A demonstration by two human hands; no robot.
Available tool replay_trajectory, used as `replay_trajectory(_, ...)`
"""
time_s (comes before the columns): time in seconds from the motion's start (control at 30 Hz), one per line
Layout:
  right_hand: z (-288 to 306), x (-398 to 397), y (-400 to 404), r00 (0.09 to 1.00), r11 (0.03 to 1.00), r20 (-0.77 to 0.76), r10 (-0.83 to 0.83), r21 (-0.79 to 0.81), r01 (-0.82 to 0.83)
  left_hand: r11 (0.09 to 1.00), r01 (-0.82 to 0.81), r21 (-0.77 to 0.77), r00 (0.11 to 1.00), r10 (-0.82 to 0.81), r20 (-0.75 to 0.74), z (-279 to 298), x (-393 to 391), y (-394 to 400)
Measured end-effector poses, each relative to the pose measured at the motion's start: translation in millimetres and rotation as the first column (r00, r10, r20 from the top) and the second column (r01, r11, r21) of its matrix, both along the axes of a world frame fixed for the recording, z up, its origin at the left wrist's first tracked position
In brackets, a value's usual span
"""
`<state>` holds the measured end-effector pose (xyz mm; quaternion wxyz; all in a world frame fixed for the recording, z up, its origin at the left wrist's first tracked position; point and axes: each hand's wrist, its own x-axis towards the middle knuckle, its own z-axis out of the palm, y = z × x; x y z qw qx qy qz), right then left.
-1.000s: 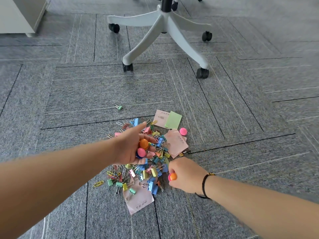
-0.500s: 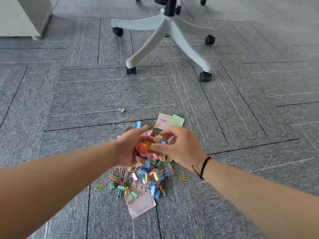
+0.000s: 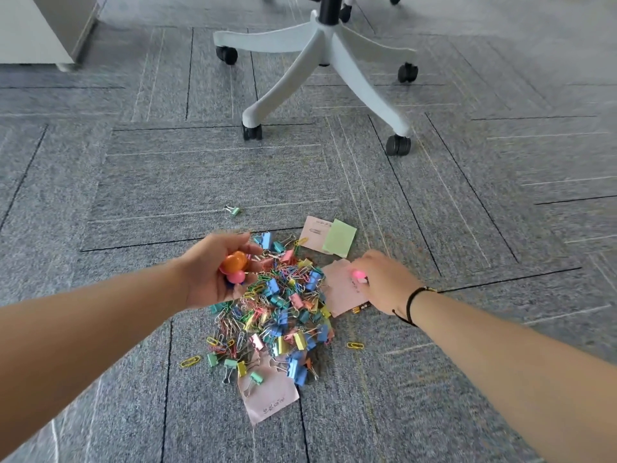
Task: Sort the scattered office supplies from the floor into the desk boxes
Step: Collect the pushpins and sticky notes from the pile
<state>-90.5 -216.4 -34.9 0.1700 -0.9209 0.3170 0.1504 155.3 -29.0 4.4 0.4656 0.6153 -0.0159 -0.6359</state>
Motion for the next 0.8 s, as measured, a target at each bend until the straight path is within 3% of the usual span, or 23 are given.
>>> replay_trajectory(0.07, -1, -1, 2, 0.999, 0.999, 0.013, -0.046, -0.016, 0.046, 1.0, 0.002, 0.004, 1.0, -0.002, 0.002, 0, 0, 0)
replay_trajectory(0.2, -3, -15, 1, 0.971, 0.972, 0.087, -0.221, 0.102, 0.212, 1.0, 0.012, -0.012, 1.0, -0.012, 0.01, 3, -1, -2)
replay_trajectory(0.3, 5, -25, -2, 0.908, 0.905, 0.128, -0.398, 0.213, 0.367, 0.999, 0.039, 0.004, 0.999, -0.039, 0.031, 2, -3, -4)
replay_trajectory(0.43, 24, -22, 5, 0.82, 0.802, 0.184, -0.541, 0.406, 0.438, 0.993, 0.121, 0.01, 0.992, -0.121, -0.044, 1, -15, -8)
replay_trajectory(0.57, 51, 7, 39, 0.762, 0.707, 0.264, -0.591, 0.625, 0.331, 0.982, 0.191, 0.004, 0.974, -0.189, -0.125, 4, -38, -15)
replay_trajectory(0.8, 73, 43, 82, 0.811, 0.786, 0.418, -0.409, 0.613, 0.08, 0.964, 0.264, -0.03, 0.939, -0.264, -0.221, 13, -54, -18)
